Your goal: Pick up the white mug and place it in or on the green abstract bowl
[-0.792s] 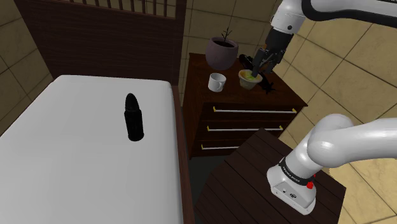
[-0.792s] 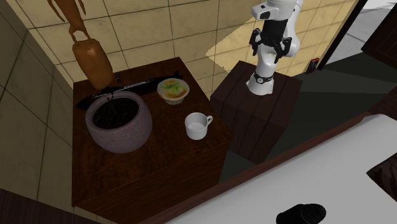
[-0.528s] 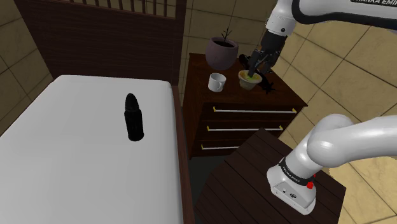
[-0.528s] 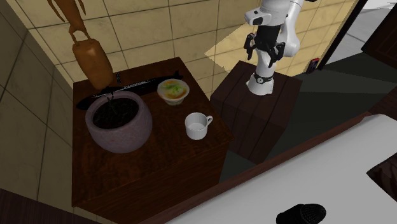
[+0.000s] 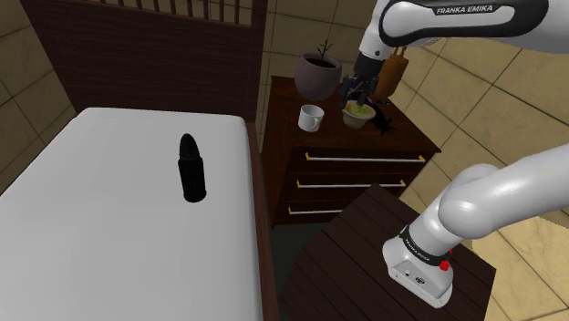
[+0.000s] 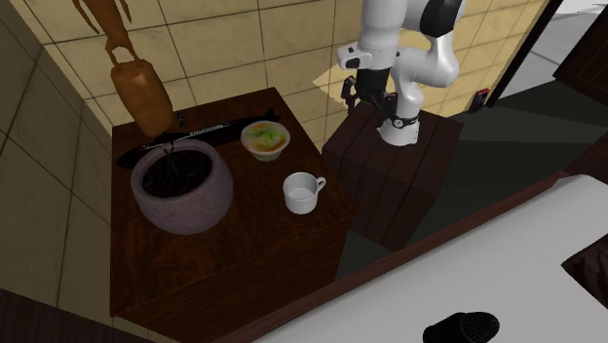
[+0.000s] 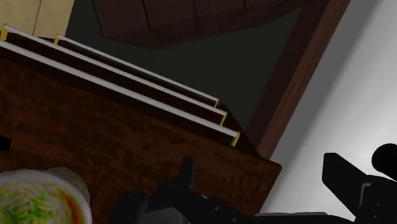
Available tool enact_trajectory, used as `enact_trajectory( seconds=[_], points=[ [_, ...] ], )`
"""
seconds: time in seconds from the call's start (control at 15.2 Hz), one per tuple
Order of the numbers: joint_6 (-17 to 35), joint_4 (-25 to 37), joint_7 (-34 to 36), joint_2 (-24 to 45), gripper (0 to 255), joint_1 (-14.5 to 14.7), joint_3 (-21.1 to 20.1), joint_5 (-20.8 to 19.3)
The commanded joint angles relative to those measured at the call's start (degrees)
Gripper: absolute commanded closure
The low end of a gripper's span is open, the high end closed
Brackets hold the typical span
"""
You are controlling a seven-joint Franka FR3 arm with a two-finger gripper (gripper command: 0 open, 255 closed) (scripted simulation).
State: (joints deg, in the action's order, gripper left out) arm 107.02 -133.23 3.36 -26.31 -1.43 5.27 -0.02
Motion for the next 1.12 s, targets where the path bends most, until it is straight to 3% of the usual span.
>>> enact_trajectory(
  seconds=[0.0, 0.53, 1.06],
  points=[
    [2.6, 1.4, -1.1, 3.9, 0, -0.3, 1.0, 0.0],
    [10.1, 10.1, -6.4, 20.4, 0, -1.7, 4.8, 1.9],
    [13.4, 23.5, -11.9, 37.7, 0, -4.2, 6.9, 6.3]
  ],
)
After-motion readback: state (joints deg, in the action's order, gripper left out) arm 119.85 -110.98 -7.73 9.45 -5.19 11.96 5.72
